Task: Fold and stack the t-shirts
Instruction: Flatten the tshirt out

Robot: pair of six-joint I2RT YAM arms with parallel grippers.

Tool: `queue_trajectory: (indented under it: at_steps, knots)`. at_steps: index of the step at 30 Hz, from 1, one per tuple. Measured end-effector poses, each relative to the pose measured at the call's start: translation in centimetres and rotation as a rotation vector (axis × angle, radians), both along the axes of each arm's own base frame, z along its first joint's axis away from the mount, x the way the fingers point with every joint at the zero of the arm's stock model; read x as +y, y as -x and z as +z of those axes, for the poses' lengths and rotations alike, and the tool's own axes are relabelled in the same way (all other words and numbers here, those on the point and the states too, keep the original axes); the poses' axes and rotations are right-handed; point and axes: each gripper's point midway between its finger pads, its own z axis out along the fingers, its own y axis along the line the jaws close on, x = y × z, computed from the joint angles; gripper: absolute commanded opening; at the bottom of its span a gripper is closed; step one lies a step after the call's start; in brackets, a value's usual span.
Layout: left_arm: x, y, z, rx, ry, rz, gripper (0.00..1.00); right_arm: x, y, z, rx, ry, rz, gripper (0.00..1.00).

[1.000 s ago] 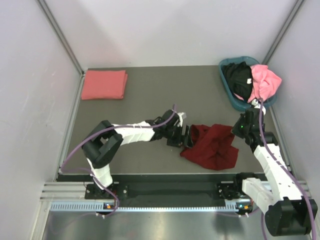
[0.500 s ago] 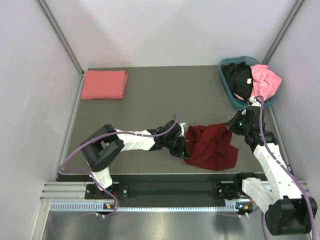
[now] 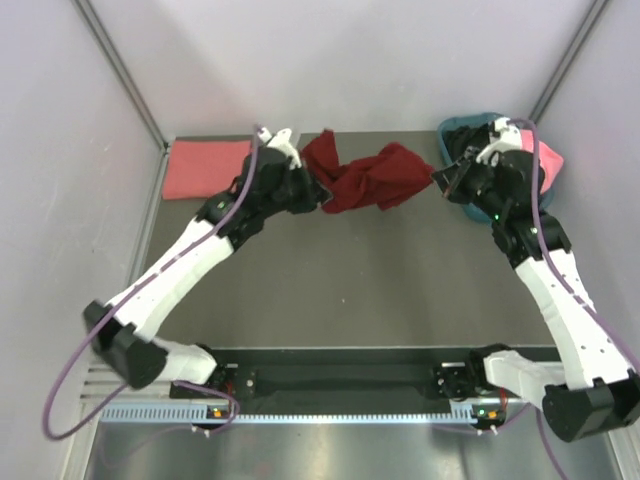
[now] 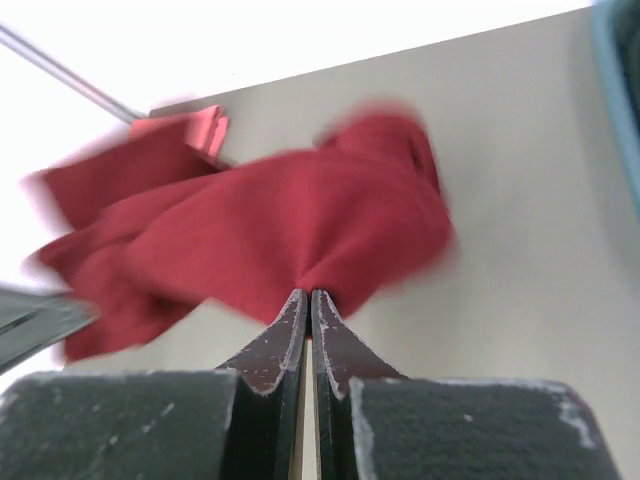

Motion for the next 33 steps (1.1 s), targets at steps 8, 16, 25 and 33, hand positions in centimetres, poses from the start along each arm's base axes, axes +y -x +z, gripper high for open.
queue_trajectory:
  at_steps: [8, 16, 25, 33]
  knots:
    - [2.5, 11.0, -11.7, 0.238, 0.000, -0.073, 0.13, -2.6, 7.6, -15.8, 0.328, 0.094, -0.048, 0.13]
    - [5.5, 16.5, -20.9, 0.487, -0.136, -0.030, 0.72, -4.3, 13.5, -23.0, 0.583, 0.130, -0.095, 0.50]
    - [5.5, 8.0, -13.7, 0.231, -0.175, 0.100, 0.69, -2.4, 3.9, -17.1, 0.474, 0.122, -0.129, 0.51]
    - [4.7, 3.8, -18.7, 0.327, -0.282, 0.064, 0.62, 2.1, -3.7, -22.5, 0.590, 0.171, -0.142, 0.51]
